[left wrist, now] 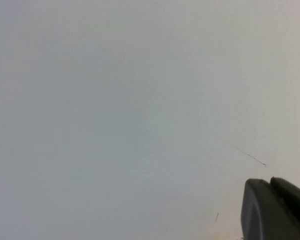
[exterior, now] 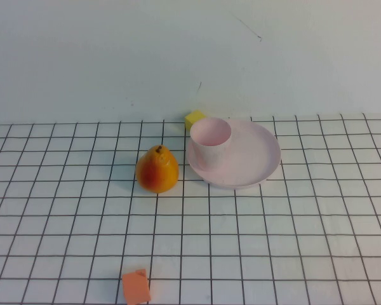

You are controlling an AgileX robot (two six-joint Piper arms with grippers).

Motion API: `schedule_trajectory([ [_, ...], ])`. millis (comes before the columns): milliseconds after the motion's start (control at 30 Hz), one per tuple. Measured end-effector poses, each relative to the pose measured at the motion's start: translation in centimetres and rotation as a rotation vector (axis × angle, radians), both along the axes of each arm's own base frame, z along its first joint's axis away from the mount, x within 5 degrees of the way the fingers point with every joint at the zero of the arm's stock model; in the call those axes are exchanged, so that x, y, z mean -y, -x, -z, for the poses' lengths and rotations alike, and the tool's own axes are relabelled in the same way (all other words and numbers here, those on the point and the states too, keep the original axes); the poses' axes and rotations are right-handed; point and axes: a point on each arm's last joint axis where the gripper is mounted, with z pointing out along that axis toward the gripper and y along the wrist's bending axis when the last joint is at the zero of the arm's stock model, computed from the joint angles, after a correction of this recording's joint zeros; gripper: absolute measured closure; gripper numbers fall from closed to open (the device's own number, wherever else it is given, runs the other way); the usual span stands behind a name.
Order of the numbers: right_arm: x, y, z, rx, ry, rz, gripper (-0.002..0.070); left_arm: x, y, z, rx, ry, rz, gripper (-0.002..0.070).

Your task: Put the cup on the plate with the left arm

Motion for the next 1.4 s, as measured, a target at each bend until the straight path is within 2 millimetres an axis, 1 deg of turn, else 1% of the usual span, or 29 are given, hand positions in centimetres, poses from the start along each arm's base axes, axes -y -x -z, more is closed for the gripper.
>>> schedule_trajectory([
  [33, 0.0, 0.0, 0.0, 0.0, 0.0, 0.0, 0.0678, -0.2, 0.6, 1.0, 0.021, 0.007, 0.0, 0.0676],
  [100, 0.0, 0.0, 0.0, 0.0, 0.0, 0.0, 0.0678, -0.7, 2.0, 4.0, 0.066, 0.022, 0.0, 0.0676],
  [133, 0.0, 0.0, 0.0, 0.0, 0.0, 0.0, 0.0678, -1.0, 2.9, 5.1, 0.095, 0.032, 0.0, 0.0676],
  [200, 0.0, 0.0, 0.0, 0.0, 0.0, 0.0, 0.0678, -1.5, 4.0, 8.5, 0.137, 0.045, -0.014, 0.0676],
  [300, 0.0, 0.0, 0.0, 0.0, 0.0, 0.0, 0.0678, -2.3, 5.1, 14.1, 0.165, 0.05, -0.058, 0.0676],
  [400, 0.0, 0.0, 0.0, 0.0, 0.0, 0.0, 0.0678, -3.0, 6.3, 18.4, 0.2, 0.058, -0.101, 0.0676],
  [500, 0.0, 0.0, 0.0, 0.0, 0.0, 0.0, 0.0678, -3.5, 7.5, 21.7, 0.22, 0.076, -0.127, 0.0676],
  [600, 0.0, 0.0, 0.0, 0.0, 0.0, 0.0, 0.0678, -3.8, 8.3, 23.8, 0.23, 0.12, -0.155, 0.0676],
  [700, 0.0, 0.0, 0.0, 0.0, 0.0, 0.0, 0.0678, -4.1, 8.7, 25.7, 0.207, 0.153, -0.189, 0.0676],
  [800, 0.0, 0.0, 0.0, 0.0, 0.0, 0.0, 0.0678, -4.2, 8.9, 27.5, 0.161, 0.167, -0.213, 0.0676],
  [933, 0.0, 0.0, 0.0, 0.0, 0.0, 0.0, 0.0678, -4.3, 8.7, 30.1, 0.061, 0.154, -0.23, 0.0676],
  [1033, 0.0, 0.0, 0.0, 0.0, 0.0, 0.0, 0.0678, -4.3, 8.7, 30.9, -0.016, 0.137, -0.235, 0.0676],
  [1233, 0.0, 0.0, 0.0, 0.0, 0.0, 0.0, 0.0678, -4.3, 9.0, 33.0, -0.229, 0.09, -0.249, 0.0676],
  [1400, 0.0, 0.0, 0.0, 0.0, 0.0, 0.0, 0.0678, -4.3, 9.1, 33.0, -0.245, 0.087, -0.25, 0.0676],
])
